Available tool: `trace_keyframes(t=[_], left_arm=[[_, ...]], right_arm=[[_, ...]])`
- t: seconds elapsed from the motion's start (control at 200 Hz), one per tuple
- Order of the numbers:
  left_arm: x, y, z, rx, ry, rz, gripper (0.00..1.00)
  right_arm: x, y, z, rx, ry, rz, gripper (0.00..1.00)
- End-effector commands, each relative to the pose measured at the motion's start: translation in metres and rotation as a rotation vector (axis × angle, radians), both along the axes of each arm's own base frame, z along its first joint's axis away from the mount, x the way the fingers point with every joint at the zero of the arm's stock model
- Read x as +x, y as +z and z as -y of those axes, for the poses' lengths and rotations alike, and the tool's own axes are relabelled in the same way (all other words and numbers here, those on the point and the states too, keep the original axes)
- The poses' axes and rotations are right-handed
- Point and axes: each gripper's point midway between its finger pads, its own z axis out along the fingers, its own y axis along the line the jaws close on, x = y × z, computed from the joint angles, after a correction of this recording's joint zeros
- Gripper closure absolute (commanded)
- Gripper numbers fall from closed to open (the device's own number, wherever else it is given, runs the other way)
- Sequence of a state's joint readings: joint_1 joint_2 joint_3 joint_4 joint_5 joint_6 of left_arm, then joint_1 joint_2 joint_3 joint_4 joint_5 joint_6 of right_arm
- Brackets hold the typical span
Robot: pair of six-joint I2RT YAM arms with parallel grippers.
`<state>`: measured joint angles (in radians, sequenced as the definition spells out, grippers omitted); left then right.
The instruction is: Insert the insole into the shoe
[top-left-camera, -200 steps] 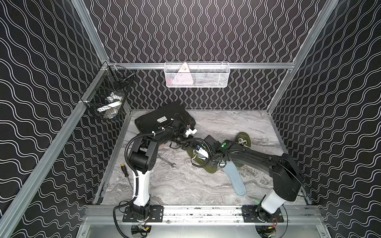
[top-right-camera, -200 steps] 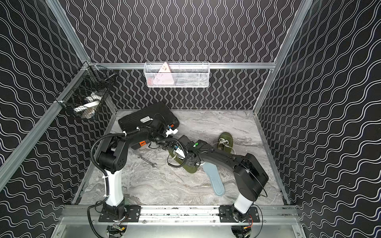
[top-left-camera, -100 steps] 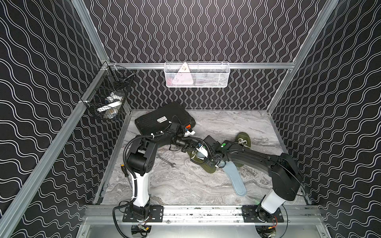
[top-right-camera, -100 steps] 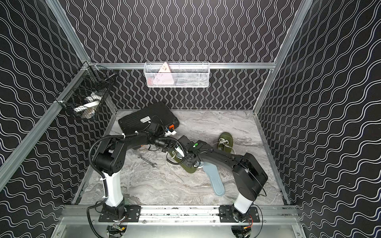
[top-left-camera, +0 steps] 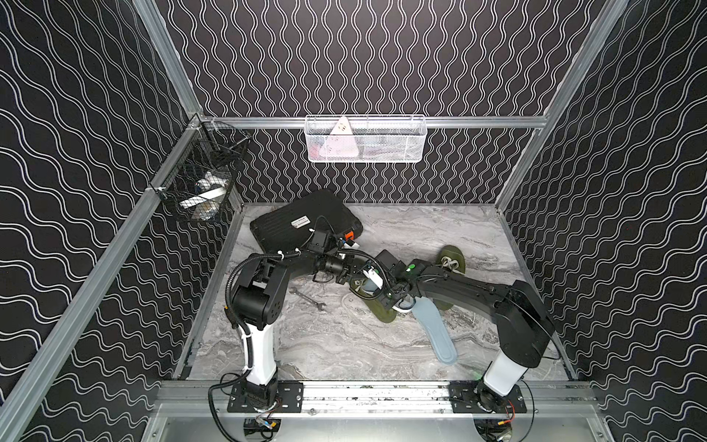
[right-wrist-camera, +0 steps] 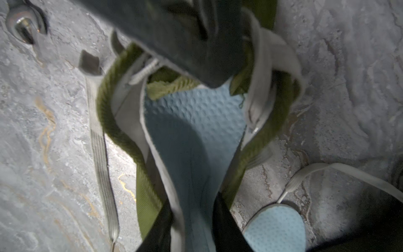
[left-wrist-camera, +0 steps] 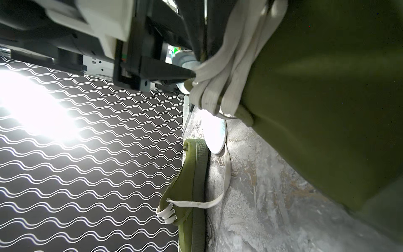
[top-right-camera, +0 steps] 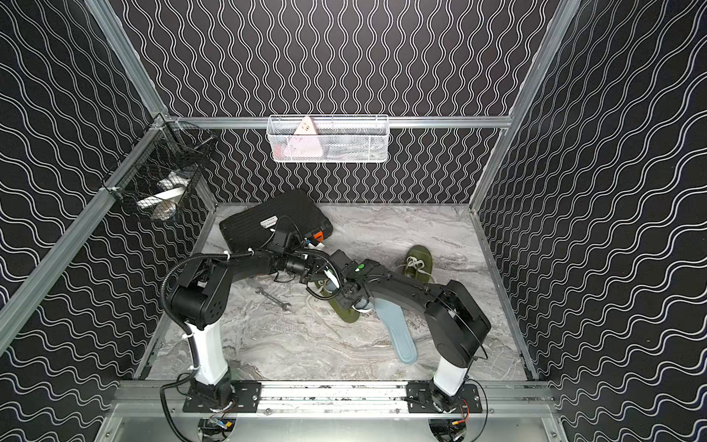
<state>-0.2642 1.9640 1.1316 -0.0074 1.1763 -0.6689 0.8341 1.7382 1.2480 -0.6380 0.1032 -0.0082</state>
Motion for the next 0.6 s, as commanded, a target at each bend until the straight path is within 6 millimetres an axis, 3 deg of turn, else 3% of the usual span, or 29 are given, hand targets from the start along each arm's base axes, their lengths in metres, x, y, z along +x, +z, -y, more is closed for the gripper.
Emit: trace_keyframes(t=[0.0, 0.175, 0.595], left_arm=[[0.006, 0.017, 0.003, -0.051, 0.019, 0.028, 1.00], [0.016, 0.018, 0.000, -0.023, 0.117, 0.020, 1.00], [0.027, 0.038, -0.001, -0.085, 0.216, 0.041, 1.00]], right_arm=[[0.004, 0.007, -0.001, 0.023, -0.067, 0.003, 0.69], [0.004, 0.005, 0.015, -0.027, -0.173, -0.005, 0.70], [-0.013, 0.001, 0.028, -0.048, -0.250, -0.064, 0.71]])
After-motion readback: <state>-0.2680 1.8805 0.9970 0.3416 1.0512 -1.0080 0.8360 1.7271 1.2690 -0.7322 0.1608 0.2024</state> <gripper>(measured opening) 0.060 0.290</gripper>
